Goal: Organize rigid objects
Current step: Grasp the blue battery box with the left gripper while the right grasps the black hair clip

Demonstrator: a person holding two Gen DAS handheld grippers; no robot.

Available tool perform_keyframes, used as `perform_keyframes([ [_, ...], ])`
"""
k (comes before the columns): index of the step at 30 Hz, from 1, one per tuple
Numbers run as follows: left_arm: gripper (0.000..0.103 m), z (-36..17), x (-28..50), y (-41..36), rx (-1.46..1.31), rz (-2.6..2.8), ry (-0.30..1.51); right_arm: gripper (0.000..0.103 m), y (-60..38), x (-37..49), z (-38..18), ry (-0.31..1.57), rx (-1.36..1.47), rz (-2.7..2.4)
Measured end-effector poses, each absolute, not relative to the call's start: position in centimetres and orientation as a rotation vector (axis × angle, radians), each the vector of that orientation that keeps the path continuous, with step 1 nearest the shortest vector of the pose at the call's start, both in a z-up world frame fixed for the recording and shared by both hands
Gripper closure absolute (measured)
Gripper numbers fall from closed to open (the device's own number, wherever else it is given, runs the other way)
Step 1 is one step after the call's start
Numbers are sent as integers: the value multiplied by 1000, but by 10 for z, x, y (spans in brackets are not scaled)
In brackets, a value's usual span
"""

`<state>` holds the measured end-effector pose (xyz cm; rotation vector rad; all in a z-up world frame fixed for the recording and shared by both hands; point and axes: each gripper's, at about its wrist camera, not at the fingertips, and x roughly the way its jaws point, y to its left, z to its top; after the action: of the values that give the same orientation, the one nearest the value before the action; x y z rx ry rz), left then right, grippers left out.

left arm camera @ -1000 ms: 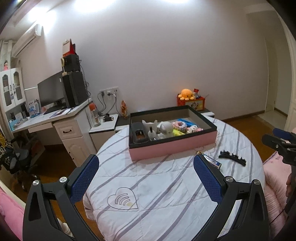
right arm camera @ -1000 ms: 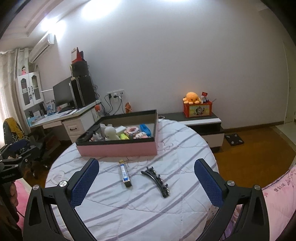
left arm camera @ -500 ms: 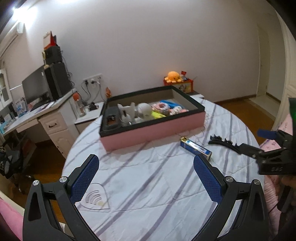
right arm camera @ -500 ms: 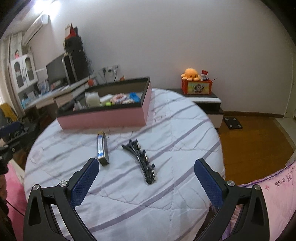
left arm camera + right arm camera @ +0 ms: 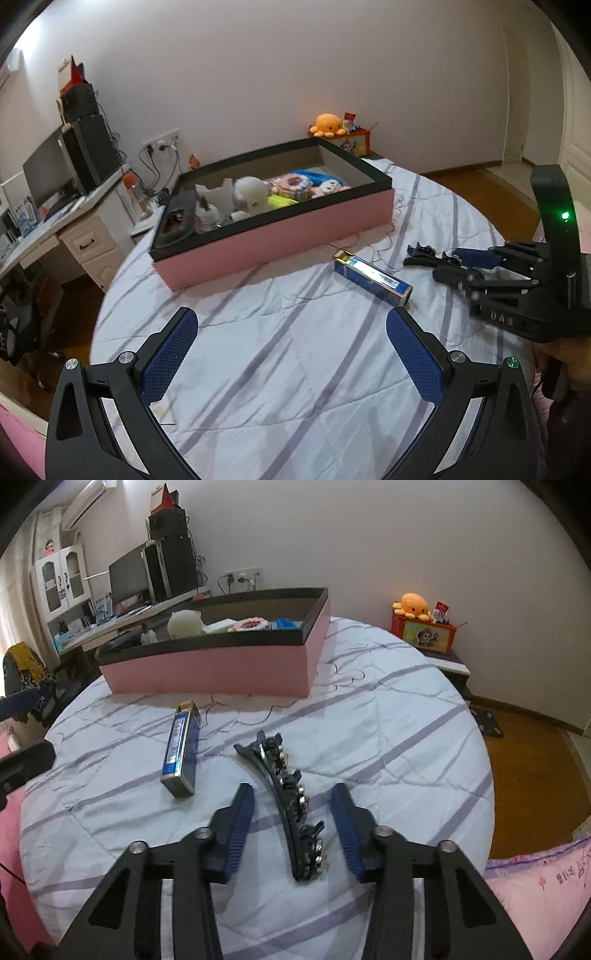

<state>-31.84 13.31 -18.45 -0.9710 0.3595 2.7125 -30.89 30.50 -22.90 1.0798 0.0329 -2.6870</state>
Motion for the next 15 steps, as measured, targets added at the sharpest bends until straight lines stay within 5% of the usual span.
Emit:
perform_keyframes([
  [1,0,-186,-321,137,-981,2712,350,83,307,-309,-228,21,1077,-2684],
  [2,0,-187,-324,140,-990,2713,335,84,311,-309,-227,5,1055,-2699],
  [15,0,-223,-367,194,-1196,2680,247,84,326,-313,-233,-136,1003,-2707],
])
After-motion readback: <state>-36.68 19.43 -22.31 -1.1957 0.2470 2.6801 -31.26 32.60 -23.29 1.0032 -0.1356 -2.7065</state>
